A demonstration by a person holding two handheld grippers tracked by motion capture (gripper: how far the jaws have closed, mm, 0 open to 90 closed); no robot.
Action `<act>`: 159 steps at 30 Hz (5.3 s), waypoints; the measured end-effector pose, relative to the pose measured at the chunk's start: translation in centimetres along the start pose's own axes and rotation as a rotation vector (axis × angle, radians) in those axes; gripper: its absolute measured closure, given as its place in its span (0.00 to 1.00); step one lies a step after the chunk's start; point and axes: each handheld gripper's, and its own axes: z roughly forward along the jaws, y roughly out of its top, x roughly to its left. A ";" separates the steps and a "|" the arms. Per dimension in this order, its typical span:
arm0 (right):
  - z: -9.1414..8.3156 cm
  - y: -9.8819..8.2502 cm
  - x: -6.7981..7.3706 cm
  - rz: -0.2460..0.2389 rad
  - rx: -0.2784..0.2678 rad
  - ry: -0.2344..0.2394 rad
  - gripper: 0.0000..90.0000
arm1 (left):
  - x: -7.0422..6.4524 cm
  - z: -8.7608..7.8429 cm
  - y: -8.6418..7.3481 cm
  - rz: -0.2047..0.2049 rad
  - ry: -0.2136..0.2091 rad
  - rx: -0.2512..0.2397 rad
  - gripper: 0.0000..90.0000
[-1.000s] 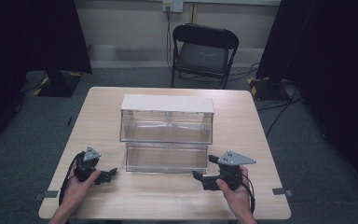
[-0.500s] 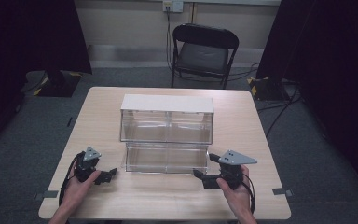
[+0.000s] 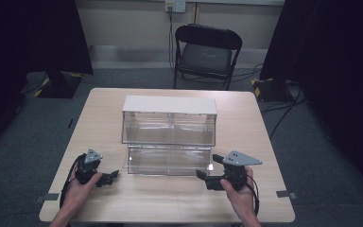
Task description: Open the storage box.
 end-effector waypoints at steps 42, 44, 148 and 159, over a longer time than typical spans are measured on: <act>-0.3 1.7 -0.3 -0.011 -0.027 0.000 0.15 | 0.0 0.0 0.0 0.003 0.002 0.002 0.00; -0.3 1.8 -0.3 -0.012 -0.029 -0.001 0.15 | 0.0 0.0 0.0 0.000 0.001 0.002 0.00; 0.5 4.2 -1.2 0.010 -0.102 0.000 0.15 | 0.0 0.0 0.0 0.001 0.000 0.002 0.00; 0.6 4.2 -1.2 0.006 -0.102 0.003 0.15 | 0.0 0.0 0.0 0.002 0.002 0.002 0.00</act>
